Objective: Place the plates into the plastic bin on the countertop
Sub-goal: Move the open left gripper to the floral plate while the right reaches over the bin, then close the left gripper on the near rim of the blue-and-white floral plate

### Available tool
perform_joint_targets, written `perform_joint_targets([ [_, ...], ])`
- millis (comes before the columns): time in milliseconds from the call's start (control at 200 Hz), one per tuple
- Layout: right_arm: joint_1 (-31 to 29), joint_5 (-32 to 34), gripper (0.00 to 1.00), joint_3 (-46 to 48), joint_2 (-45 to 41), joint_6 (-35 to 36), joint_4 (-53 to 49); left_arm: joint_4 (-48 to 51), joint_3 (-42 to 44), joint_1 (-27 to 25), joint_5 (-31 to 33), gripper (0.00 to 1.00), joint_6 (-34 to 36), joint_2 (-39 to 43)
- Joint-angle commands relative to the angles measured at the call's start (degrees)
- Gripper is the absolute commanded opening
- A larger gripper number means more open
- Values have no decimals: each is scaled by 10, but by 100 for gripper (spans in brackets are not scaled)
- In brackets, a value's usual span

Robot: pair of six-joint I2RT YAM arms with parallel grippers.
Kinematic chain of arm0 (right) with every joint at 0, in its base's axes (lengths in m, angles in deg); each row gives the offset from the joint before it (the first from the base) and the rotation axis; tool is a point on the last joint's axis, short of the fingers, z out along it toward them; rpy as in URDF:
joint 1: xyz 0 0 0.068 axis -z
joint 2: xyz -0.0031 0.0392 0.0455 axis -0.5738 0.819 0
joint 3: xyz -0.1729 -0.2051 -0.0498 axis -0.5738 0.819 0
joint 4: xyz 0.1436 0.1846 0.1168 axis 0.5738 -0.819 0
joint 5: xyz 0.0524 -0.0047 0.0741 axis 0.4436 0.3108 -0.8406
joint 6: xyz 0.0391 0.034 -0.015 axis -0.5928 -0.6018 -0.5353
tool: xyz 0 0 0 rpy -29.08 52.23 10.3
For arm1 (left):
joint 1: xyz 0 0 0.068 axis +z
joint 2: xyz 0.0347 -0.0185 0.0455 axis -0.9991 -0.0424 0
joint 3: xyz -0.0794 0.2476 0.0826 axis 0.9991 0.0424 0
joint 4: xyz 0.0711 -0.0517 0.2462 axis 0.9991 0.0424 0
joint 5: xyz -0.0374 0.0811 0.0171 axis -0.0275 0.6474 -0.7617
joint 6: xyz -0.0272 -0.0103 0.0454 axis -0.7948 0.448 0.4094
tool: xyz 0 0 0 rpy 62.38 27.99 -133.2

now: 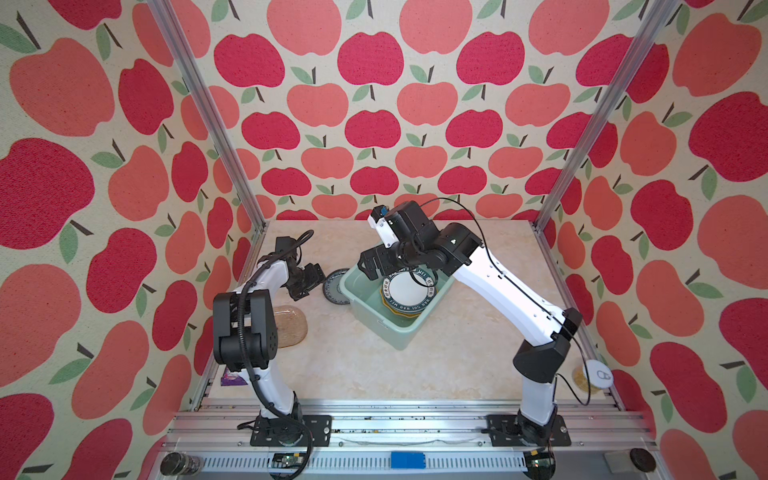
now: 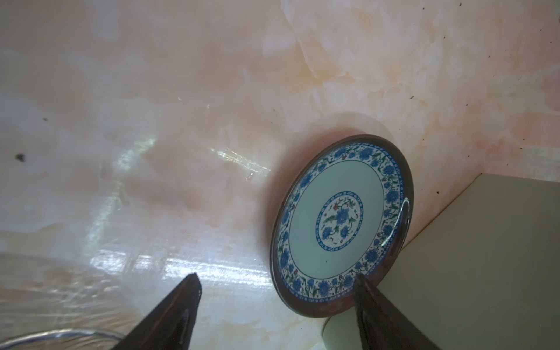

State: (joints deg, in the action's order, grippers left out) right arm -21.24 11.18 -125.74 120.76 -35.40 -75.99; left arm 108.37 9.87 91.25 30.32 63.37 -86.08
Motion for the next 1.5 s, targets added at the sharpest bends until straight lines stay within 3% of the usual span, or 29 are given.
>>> perform_joint_targets([
  [0,5,-11,99,-20,8,6,-21,1,-14,-7,-14,75,24,-20],
  [405,10,-24,99,-18,4,5,-25,-53,21,-14,-38,49,-13,-48],
  [825,18,-31,99,-18,6,-1,-23,-52,4,-17,-29,38,-20,-85],
  [1496,23,-39,99,-18,5,-22,-28,-44,-5,-18,-4,2,-17,-99],
])
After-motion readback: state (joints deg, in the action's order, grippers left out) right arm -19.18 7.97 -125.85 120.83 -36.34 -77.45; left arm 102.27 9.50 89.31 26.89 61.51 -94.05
